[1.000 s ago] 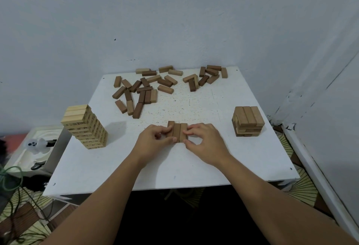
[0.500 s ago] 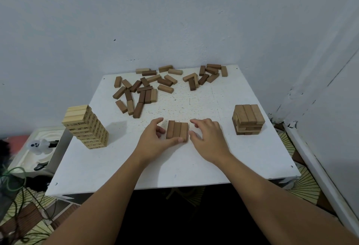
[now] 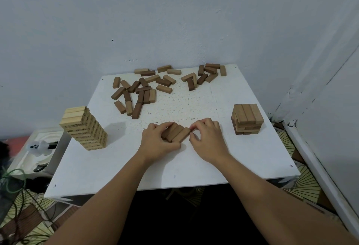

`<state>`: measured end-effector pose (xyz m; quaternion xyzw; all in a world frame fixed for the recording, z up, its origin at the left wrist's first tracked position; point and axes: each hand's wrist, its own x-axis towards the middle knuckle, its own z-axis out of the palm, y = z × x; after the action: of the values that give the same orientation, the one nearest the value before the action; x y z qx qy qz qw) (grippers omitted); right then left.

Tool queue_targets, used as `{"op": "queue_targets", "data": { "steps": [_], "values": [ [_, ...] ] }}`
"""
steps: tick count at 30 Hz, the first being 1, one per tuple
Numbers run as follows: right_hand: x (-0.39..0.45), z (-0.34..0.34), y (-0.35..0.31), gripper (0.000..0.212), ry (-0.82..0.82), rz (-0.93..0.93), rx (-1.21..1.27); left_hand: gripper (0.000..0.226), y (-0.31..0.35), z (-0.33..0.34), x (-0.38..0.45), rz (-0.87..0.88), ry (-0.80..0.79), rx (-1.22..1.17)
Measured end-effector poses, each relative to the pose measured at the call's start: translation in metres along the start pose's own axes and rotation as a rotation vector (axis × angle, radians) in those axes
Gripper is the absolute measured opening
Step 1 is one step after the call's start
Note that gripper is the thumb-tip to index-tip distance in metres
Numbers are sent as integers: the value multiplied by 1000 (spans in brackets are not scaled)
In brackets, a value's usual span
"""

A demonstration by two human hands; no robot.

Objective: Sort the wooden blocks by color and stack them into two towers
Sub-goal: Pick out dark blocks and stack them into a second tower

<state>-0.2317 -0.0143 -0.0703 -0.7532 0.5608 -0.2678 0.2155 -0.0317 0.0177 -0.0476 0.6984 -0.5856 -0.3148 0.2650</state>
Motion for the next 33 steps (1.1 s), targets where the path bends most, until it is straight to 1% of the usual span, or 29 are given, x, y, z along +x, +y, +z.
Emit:
{"op": "queue_targets", "data": {
  "steps": [2,4,6,8,14,17,18,20,22,24,28,33],
  "values": [
    [-1,-1,0,24,-4,-5,9,79,-3,-4,0,2,-49,-18],
    [-2,-3,-1,35,-28,-16,2,77,-5,-8,1,11,-84,-49],
    [-2,-4,-1,44,-57,-22,-7,79,-6,-10,1,16,-105,-76],
    [-3,-4,-1,47,-74,-26,-22,82,-8,-12,2,22,-113,-83],
    [-2,-5,-1,45,-85,-35,-36,87,-14,-30,6,25,-143,-162],
    [-1,-5,-2,45,-88,-36,-34,98,-19,-36,5,-1,-142,-182],
    [-1,-5,-2,45,-86,-37,-32,99,-20,-36,4,-2,-135,-188],
    [-1,-5,-2,45,-78,-40,-22,91,-22,-35,1,7,-91,-198],
    [-1,-5,-1,44,-73,-38,1,77,-23,-33,-1,30,-44,-203],
    [-1,-5,0,43,-72,-35,13,71,-24,-32,-1,44,-34,-198],
    [0,-6,1,41,-75,-36,26,81,-25,-33,3,27,-67,-203],
    [0,-5,0,38,-81,-22,58,81,-26,-34,3,14,-94,-213]
  ]
}}
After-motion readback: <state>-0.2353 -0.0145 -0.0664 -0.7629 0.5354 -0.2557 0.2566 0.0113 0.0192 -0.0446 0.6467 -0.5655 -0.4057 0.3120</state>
